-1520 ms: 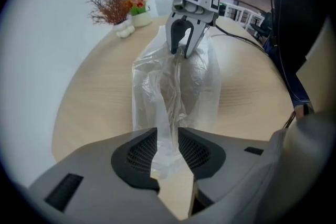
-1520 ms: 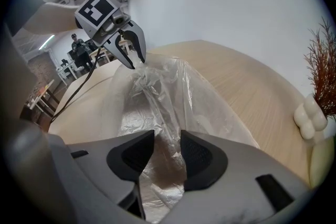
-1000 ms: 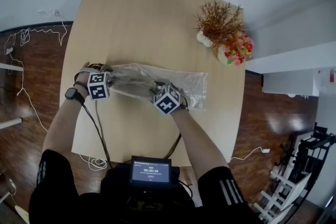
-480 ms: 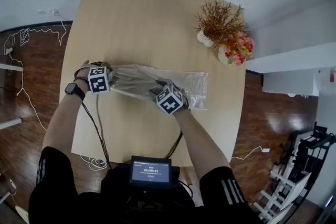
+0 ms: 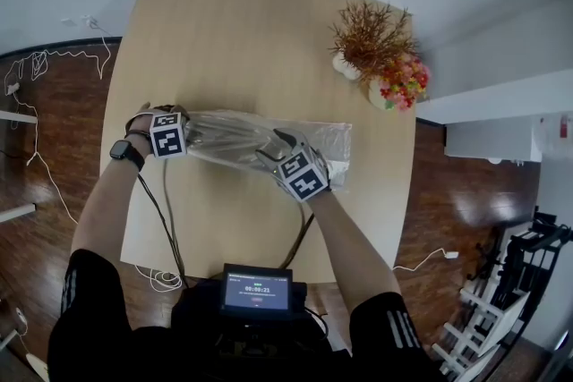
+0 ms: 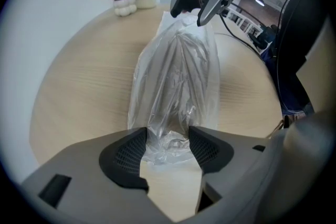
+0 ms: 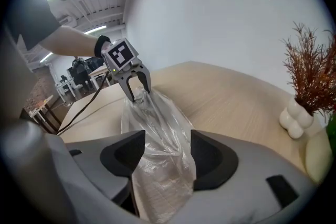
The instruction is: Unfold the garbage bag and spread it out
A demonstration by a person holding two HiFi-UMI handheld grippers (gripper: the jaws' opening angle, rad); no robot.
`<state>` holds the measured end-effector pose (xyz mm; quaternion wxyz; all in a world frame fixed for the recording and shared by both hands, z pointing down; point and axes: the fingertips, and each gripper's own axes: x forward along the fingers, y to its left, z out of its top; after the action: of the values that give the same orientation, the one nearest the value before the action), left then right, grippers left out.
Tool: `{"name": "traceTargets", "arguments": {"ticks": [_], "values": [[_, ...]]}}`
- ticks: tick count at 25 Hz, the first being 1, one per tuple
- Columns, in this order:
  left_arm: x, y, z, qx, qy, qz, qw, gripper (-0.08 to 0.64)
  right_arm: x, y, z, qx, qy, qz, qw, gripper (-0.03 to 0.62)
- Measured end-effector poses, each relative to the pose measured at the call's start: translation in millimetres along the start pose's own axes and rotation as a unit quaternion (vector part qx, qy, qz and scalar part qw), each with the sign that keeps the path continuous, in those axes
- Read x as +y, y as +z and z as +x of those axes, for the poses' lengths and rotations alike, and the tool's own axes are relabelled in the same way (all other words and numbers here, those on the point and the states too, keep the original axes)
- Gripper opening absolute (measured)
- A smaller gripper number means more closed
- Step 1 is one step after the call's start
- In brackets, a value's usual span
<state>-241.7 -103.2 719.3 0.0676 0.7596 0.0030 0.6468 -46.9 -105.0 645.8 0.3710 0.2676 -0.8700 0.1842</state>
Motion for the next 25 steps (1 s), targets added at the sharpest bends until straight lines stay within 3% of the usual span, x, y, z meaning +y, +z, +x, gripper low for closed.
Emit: {"name": "traceTargets", "arguments": {"ticks": [3, 6, 10, 14, 18, 25], "values": [[0.7, -0.2, -0.2, 0.003, 0.003, 0.004, 1.0000, 0.267, -2.8, -0.7, -16.9, 0.000, -0.004, -0.008, 1.000, 0.299], [1.2, 0.8, -0.6, 0.002, 0.003, 0.003, 1.0000, 0.266, -7.1, -25.7, -27.2, 0.027, -0.014, -0.021, 0.999, 0.299], [1.0, 0.9, -0.3, 0.004, 0.003, 0.005, 1.0000, 0.267, -13.4, -72.6, -29.4, 0.062, -0.025, 0.000, 0.998, 0.302], [-0.8, -0.1, 0.2, 0.006, -0.001, 0.004, 1.0000, 0.267, -19.0, -90.5, -35.1, 0.087, -0.033, 0.017, 0.996, 0.303], [-3.1, -0.6, 1.0, 0.010, -0.009, 0.002, 0.9999, 0.270, -19.4, -112.4, -31.8, 0.112, -0.028, 0.030, 0.993, 0.378], [-8.7, -2.8, -0.2, 0.016, -0.019, 0.001, 0.9997, 0.281, -17.2, -118.9, -29.6, 0.107, -0.032, 0.030, 0.993, 0.401]]}}
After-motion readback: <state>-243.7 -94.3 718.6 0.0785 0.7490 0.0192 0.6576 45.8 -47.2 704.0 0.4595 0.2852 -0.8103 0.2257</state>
